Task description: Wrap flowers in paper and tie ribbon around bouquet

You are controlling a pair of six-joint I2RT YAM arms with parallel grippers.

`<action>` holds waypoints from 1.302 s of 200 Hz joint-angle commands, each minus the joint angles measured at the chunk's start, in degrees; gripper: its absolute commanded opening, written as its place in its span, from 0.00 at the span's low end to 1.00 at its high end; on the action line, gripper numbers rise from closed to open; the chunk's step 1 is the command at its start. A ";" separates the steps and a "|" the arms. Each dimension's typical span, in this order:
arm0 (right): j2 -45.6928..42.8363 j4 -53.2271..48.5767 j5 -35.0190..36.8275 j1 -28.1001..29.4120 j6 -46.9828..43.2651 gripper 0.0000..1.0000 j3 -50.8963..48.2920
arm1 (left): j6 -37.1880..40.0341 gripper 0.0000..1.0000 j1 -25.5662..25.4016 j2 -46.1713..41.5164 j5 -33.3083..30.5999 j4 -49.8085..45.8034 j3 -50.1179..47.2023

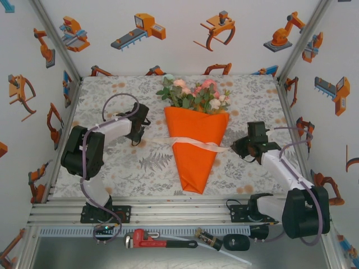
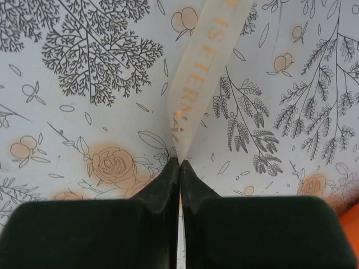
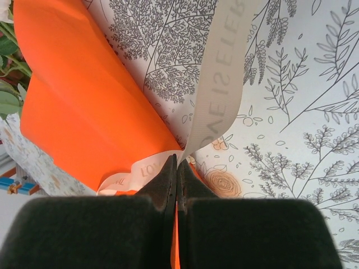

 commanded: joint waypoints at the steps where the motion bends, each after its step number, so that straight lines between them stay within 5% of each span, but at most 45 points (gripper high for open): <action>1: -1.41 -1.25 4.12 -0.58 -3.70 0.00 1.80 | 2.89 0.00 2.07 -1.85 1.66 1.59 -3.36; 153: 9.72 -0.29 1.12 -26.31 -17.51 0.00 4.35 | 15.85 0.00 18.44 -15.92 -1.35 5.71 -13.72; 260: 5.69 2.76 3.64 -44.03 -13.35 0.00 1.19 | 17.64 0.00 36.04 -19.92 0.44 6.94 -17.52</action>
